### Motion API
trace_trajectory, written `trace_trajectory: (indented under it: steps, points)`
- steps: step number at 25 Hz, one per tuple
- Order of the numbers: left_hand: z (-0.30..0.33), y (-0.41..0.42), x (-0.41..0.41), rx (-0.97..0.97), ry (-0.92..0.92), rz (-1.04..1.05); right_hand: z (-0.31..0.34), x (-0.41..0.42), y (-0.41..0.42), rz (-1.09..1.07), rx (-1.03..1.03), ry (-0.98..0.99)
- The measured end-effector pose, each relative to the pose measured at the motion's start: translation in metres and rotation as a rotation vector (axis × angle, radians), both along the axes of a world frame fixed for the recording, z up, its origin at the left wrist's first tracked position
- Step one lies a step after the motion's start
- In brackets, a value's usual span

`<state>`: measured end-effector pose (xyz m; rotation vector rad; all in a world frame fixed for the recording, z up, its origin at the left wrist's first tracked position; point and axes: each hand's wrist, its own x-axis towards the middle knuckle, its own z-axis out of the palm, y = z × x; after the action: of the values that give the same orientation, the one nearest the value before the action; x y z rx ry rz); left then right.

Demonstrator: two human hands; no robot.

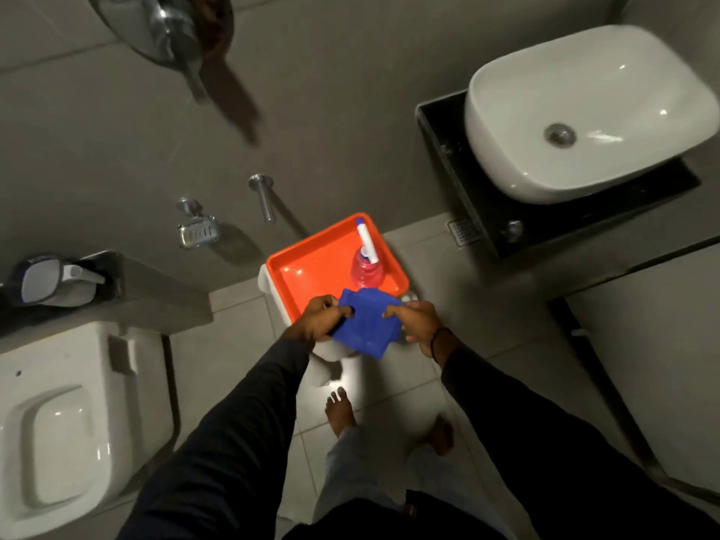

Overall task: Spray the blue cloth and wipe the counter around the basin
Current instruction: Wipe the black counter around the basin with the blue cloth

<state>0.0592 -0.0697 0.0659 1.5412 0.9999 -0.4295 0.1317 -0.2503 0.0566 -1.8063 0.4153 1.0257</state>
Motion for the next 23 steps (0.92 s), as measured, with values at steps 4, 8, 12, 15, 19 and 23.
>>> trace_trajectory:
  steps: [4,8,12,15,19,23]
  points:
    - [0.025,-0.093,0.028,-0.027,-0.078,0.048,0.028,0.033,-0.086,-0.11,0.024,-0.106]
    - [0.038,-0.165,0.074,-0.031,-0.19,-0.002,0.056,0.074,-0.16,-0.21,-0.032,-0.234]
    - [0.037,-0.2,0.121,0.023,-0.221,-0.055,0.068,0.112,-0.197,-0.245,-0.023,-0.292]
    - [0.027,-0.204,0.15,0.057,-0.18,-0.039,0.06,0.142,-0.199,-0.237,-0.03,-0.298]
    - [0.016,-0.199,0.182,0.069,-0.129,0.014,0.046,0.181,-0.184,-0.214,-0.053,-0.312]
    - [0.004,-0.199,0.208,0.015,-0.108,0.074,0.035,0.213,-0.172,-0.226,-0.084,-0.333]
